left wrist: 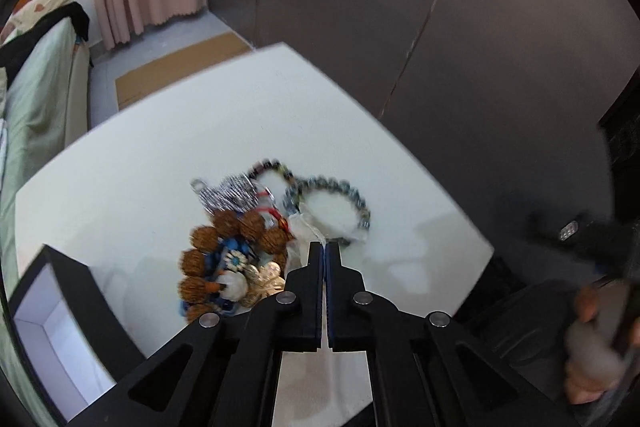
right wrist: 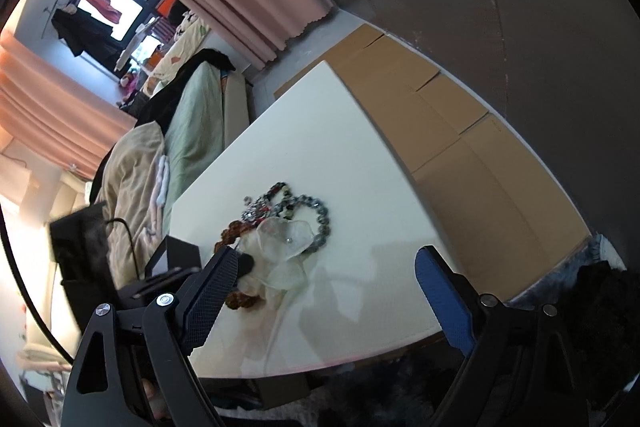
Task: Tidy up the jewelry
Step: 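Grasp the white cloth pouch with the left gripper and lift it, then hold the white pouch in the left gripper while the right gripper grasps the gold butterfly charm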
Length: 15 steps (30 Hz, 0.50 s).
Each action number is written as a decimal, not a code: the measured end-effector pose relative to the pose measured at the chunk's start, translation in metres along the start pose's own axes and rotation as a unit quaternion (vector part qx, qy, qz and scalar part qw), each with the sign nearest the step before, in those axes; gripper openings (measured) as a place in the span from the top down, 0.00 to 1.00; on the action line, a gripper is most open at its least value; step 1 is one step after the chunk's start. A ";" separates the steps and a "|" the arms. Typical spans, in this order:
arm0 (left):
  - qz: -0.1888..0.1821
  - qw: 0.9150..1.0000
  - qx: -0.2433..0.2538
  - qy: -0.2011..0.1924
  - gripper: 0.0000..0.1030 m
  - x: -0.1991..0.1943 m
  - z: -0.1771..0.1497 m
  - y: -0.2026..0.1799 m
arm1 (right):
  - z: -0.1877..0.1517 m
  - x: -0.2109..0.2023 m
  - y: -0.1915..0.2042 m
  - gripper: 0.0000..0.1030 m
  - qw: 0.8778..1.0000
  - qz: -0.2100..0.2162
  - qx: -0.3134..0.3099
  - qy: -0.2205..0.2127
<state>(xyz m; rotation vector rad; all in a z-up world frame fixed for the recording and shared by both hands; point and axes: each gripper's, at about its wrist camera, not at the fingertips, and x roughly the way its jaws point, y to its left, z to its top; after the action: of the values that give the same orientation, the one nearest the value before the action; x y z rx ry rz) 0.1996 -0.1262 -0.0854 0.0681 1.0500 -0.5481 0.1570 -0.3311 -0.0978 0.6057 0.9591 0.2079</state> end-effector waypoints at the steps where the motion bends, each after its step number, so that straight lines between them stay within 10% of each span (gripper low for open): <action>1: -0.005 1.000 -0.007 -0.008 1.00 -0.007 0.002 0.003 | -0.001 0.002 0.004 0.11 1.000 0.002 -0.002 0.002; 5: -0.017 0.999 -0.018 -0.040 1.00 -0.037 0.008 0.011 | -0.003 0.006 0.015 0.12 1.000 0.006 -0.014 0.004; 15: -0.028 0.993 -0.049 -0.104 1.00 -0.092 0.003 0.045 | -0.007 0.041 0.040 0.55 0.997 0.050 -0.022 0.062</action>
<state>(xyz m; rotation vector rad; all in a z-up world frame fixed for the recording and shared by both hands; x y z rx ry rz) 0.1877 -0.0519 -0.0160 -0.1037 0.8749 -0.5404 0.1784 -0.2780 -0.1069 0.6068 1.0413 0.3582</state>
